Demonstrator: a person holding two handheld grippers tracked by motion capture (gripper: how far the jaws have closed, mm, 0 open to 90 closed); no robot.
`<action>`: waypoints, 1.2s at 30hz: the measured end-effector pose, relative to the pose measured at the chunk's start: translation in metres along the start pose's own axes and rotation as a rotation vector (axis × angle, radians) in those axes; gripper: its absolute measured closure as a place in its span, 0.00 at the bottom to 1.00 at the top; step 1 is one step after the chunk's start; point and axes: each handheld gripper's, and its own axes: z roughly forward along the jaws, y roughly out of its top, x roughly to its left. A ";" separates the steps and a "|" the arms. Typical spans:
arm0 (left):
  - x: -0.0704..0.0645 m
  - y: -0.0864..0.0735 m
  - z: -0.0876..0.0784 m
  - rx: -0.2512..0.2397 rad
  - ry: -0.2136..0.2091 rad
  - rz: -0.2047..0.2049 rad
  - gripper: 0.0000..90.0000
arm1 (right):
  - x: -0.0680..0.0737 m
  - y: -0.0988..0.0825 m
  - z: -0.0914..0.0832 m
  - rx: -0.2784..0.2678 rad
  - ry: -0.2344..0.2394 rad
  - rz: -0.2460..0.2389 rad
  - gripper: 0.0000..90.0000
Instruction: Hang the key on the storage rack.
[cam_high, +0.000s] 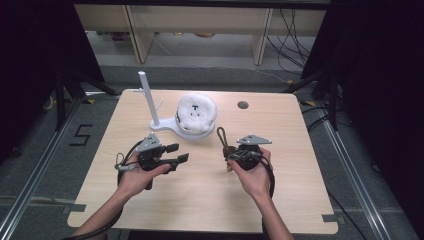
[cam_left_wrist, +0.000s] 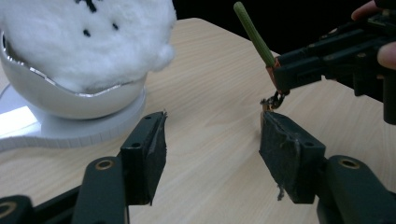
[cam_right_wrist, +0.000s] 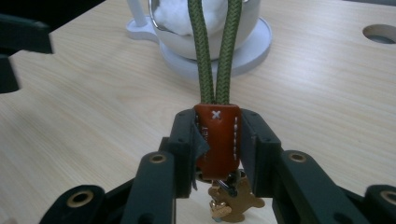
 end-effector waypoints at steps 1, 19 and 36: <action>0.000 0.002 0.002 -0.003 -0.007 -0.006 0.47 | 0.002 0.000 0.001 -0.005 0.001 0.000 0.77; -0.008 0.022 0.029 -0.017 -0.097 -0.072 0.57 | 0.030 0.005 0.011 -0.050 0.047 -0.067 0.77; -0.006 0.029 0.038 -0.030 -0.125 -0.173 0.75 | 0.040 0.004 0.014 -0.058 0.054 -0.103 0.77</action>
